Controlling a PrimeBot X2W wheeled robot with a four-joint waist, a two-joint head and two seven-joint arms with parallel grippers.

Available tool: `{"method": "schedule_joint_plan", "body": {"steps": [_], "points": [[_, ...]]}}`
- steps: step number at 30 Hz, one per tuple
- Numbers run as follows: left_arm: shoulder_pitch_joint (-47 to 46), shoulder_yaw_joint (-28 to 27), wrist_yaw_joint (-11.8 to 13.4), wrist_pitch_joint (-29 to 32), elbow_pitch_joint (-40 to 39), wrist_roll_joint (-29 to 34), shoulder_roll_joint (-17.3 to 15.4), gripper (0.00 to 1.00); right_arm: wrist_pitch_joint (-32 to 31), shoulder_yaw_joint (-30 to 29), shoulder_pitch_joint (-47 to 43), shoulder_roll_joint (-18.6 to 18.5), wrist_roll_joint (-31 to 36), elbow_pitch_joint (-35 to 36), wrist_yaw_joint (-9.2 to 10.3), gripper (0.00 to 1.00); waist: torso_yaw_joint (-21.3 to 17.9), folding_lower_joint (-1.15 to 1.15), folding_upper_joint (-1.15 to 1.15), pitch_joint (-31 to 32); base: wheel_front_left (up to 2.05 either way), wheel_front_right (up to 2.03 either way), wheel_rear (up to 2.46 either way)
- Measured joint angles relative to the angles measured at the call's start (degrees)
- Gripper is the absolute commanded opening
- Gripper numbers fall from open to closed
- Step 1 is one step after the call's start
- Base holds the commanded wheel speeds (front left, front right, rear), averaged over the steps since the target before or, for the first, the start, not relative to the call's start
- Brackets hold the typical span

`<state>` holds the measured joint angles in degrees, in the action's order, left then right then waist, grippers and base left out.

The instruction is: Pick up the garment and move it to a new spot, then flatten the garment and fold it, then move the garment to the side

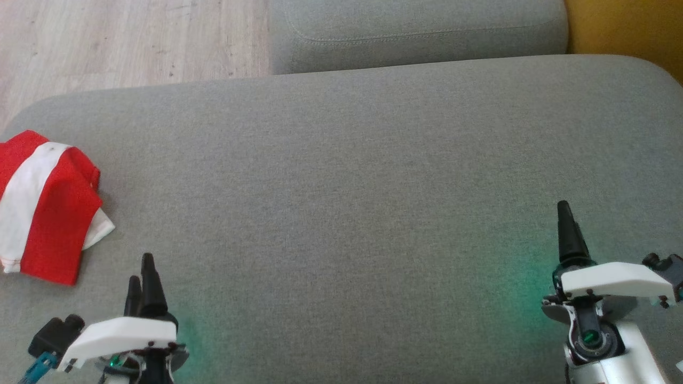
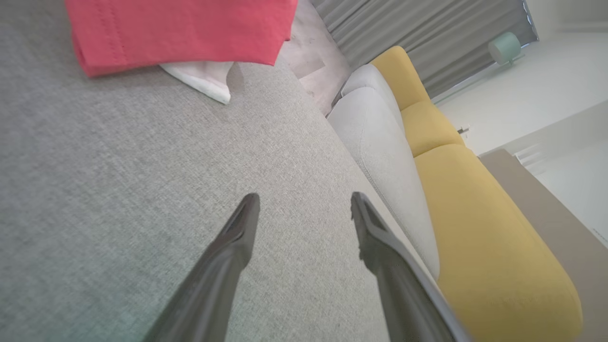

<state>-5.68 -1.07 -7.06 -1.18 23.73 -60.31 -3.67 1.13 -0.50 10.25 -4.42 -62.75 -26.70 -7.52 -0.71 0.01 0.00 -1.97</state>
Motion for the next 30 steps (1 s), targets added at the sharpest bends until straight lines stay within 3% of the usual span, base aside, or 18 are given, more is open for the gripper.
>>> {"method": "schedule_joint_plan", "body": {"steps": [30], "points": [[-4.5, 3.1, 0.0, -4.6, 4.3, 21.1, -0.9, 1.0, 4.6, 5.0, 7.1, -1.5, 21.9, -6.3, -0.01, 1.0, -0.6, 0.0, 0.0, -0.8, 0.0, 0.0, 0.0]]}}
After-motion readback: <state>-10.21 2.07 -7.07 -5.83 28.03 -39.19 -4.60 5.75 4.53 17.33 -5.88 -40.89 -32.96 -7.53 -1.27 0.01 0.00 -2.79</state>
